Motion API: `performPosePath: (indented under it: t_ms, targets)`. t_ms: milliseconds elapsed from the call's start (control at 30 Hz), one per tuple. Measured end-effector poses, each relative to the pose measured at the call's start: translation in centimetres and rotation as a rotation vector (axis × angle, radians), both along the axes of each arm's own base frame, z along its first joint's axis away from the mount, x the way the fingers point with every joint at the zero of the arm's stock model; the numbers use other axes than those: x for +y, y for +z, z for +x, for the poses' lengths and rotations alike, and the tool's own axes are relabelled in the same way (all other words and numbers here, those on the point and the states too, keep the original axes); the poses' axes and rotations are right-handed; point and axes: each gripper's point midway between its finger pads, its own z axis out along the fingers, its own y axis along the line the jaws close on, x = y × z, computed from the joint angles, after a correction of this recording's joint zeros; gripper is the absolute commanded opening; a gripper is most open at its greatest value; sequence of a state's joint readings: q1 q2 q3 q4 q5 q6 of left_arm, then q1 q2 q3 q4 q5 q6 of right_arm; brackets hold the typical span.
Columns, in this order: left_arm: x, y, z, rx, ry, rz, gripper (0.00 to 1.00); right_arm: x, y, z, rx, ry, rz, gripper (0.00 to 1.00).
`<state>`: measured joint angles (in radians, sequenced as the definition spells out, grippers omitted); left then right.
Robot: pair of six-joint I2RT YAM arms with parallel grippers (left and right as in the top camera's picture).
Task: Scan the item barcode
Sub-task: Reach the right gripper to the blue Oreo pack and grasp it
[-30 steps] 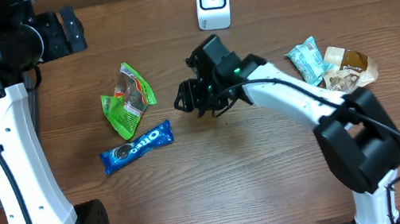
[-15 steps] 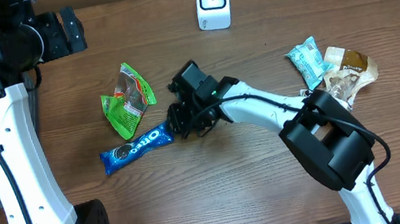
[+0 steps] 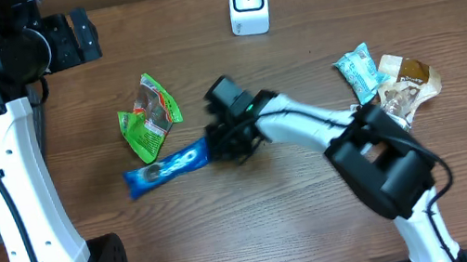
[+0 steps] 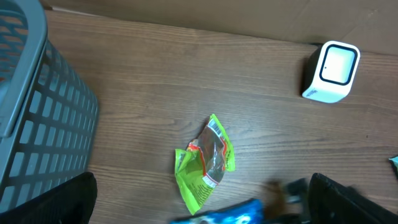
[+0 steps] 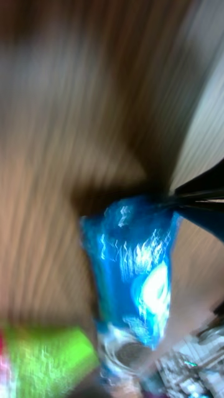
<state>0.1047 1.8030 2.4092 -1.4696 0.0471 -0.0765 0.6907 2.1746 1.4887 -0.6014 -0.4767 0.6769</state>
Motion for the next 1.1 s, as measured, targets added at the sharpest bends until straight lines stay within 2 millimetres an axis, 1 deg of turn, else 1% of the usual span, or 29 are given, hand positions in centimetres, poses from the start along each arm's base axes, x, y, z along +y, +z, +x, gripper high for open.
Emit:
performPosePath:
  t_ms: [33, 67, 100, 133, 167, 200, 233, 267, 333, 367, 400, 433, 500, 567, 600, 633, 667, 700, 733, 767, 800, 833, 867, 900, 933, 1000, 1033, 1100]
  targets:
    - [0.0, 0.0, 0.0, 0.001, 0.0, 0.0, 1.0, -1.5, 0.1, 0.4, 0.018, -0.034, -0.033, 0.04]
    - [0.0, 0.0, 0.0, 0.001, -0.001, 0.0, 1.0, -4.9, 0.5, 1.9, 0.028, -0.111, -0.096, 0.04]
    - [0.0, 0.0, 0.0, 0.0, 0.0, 0.0, 1.0, -6.3, 0.8, 2.7, 0.027, -0.143, -0.114, 0.04]
    - [0.0, 0.0, 0.0, 0.0, -0.001, 0.0, 1.0, -9.8, 1.9, 4.3, 0.014, -0.21, -0.153, 0.07]
    - [0.0, 0.0, 0.0, 0.0, 0.0, 0.0, 1.0, -11.0, 2.5, 4.9, 0.008, -0.233, -0.163, 0.1]
    - [0.0, 0.0, 0.0, 0.001, 0.0, 0.0, 1.0, -13.1, 3.5, 5.6, -0.009, -0.26, -0.18, 0.18]
    - [0.0, 0.0, 0.0, 0.0, -0.001, 0.0, 1.0, -14.0, 4.0, 5.8, -0.02, -0.259, -0.188, 0.29]
    - [0.0, 0.0, 0.0, 0.0, 0.0, 0.0, 1.0, -14.4, 4.8, 6.1, -0.068, -0.201, -0.175, 0.36]
    - [0.0, 0.0, 0.0, 0.0, 0.0, 0.0, 1.0, -13.4, 5.5, 6.0, -0.14, -0.066, -0.127, 0.47]
    - [0.0, 0.0, 0.0, 0.0, -0.001, 0.0, 1.0, -12.4, 5.8, 5.6, -0.195, 0.043, -0.098, 0.52]
    - [0.0, 0.0, 0.0, 0.0, -0.001, 0.0, 1.0, -11.2, 5.9, 5.2, -0.253, 0.147, -0.078, 0.56]
    - [0.0, 0.0, 0.0, 0.0, -0.001, 0.0, 1.0, -10.1, 6.1, 5.0, -0.31, 0.226, -0.068, 0.64]
    - [0.0, 0.0, 0.0, 0.0, -0.001, 0.0, 1.0, -6.5, 6.6, 4.6, -0.465, 0.394, -0.05, 0.72]
    - [0.0, 0.0, 0.0, 0.001, 0.0, 0.0, 1.0, -3.8, 6.9, 3.7, -0.561, 0.505, -0.048, 0.75]
    - [0.0, 0.0, 0.0, 0.0, -0.001, 0.0, 1.0, -2.7, 7.0, 3.3, -0.6, 0.546, -0.052, 0.76]
    - [0.0, 0.0, 0.0, 0.0, -0.001, 0.0, 1.0, -1.1, 7.1, 2.3, -0.653, 0.616, -0.056, 0.76]
    - [0.0, 0.0, 0.0, 0.001, 0.0, 0.0, 1.0, 0.1, 7.1, 1.3, -0.681, 0.672, -0.054, 0.76]
    - [0.0, 0.0, 0.0, 0.0, 0.0, 0.0, 1.0, 1.1, 6.7, 0.3, -0.706, 0.735, -0.057, 0.77]
    - [0.0, 0.0, 0.0, 0.0, 0.0, 0.0, 1.0, 1.9, 5.8, -0.7, -0.727, 0.814, -0.064, 0.77]
    - [0.0, 0.0, 0.0, 0.0, -0.001, 0.0, 1.0, 2.3, 5.1, -1.0, -0.742, 0.864, -0.068, 0.78]
    - [0.0, 0.0, 0.0, 0.0, -0.001, 0.0, 1.0, 2.5, 4.6, -1.2, -0.749, 0.892, -0.071, 0.81]
    - [0.0, 0.0, 0.0, 0.0, -0.001, 0.0, 1.0, 2.8, 3.4, -1.7, -0.756, 0.949, -0.077, 0.82]
    - [0.0, 0.0, 0.0, 0.0, -0.001, 0.0, 1.0, 2.9, 2.8, -1.9, -0.756, 0.971, -0.081, 0.82]
    - [0.0, 0.0, 0.0, 0.0, -0.001, 0.0, 1.0, 3.4, 2.1, -2.0, -0.787, 1.027, -0.082, 0.82]
    - [0.0, 0.0, 0.0, 0.0, -0.001, 0.0, 1.0, 3.8, 2.1, -1.7, -0.819, 1.044, -0.083, 0.82]
    - [0.0, 0.0, 0.0, 0.0, -0.001, 0.0, 1.0, 4.3, 2.0, -0.8, -0.873, 1.049, -0.095, 0.75]
    - [0.0, 0.0, 0.0, 0.0, -0.001, 0.0, 1.0, 4.4, 1.7, -0.4, -0.886, 1.053, -0.103, 0.68]
    - [0.0, 0.0, 0.0, 0.0, -0.001, 0.0, 1.0, 4.4, 1.6, -0.2, -0.897, 1.06, -0.108, 0.67]
